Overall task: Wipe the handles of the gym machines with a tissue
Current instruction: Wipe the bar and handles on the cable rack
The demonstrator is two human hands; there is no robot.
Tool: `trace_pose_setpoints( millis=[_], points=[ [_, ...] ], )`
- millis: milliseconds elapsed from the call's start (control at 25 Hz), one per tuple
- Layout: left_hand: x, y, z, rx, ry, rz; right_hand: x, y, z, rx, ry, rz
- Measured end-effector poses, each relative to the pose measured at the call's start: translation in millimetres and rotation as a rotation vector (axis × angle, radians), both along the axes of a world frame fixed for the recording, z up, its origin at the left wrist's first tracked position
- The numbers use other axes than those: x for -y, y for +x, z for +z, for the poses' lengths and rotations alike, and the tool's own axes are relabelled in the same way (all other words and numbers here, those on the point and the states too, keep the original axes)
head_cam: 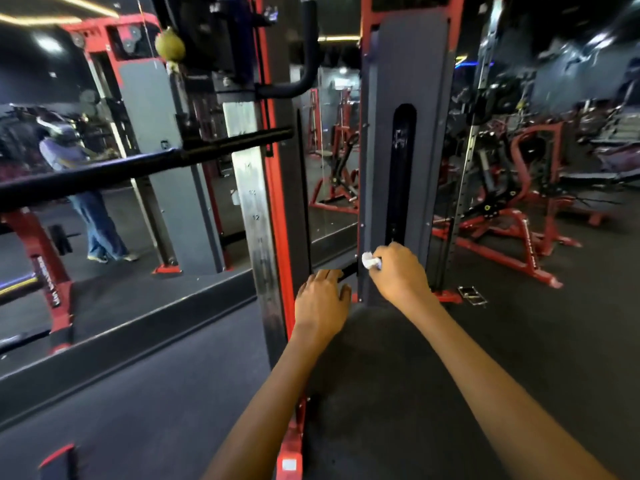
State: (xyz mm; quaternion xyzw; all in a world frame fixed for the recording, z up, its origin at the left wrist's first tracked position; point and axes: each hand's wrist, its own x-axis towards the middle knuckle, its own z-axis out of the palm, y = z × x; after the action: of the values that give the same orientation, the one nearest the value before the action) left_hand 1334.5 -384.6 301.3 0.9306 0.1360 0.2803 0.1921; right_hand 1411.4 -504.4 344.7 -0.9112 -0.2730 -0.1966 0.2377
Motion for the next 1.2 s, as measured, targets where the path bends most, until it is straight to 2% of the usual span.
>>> trace_pose_setpoints(
  millis=[240, 440, 680, 840, 1040, 1200],
  points=[
    [-18.3, 127.4, 51.5, 0.142, 0.009, -0.007, -10.4, 119.4, 63.3, 0.047, 0.053, 0.011],
    [-66.0, 227.1, 110.6, 0.372, 0.027, 0.017, -45.2, 206.0, 127.6, 0.176, 0.065, 0.071],
    [-155.7, 289.9, 209.2, 0.662, 0.275, 0.047, -121.5, 287.0, 221.0, 0.389, 0.305, 0.208],
    [-214.4, 312.9, 291.8, 0.816, 0.524, 0.196, -168.1, 316.7, 291.0, 0.553, 0.426, 0.340],
    [-264.8, 312.8, 367.4, 0.802, 0.665, 0.443, -215.8, 341.4, 371.4, 0.760, 0.529, 0.462],
    [-310.4, 318.9, 367.5, 0.754, 0.675, 0.576, -248.9, 342.4, 392.0, 0.939, 0.477, 0.531]
  ],
)
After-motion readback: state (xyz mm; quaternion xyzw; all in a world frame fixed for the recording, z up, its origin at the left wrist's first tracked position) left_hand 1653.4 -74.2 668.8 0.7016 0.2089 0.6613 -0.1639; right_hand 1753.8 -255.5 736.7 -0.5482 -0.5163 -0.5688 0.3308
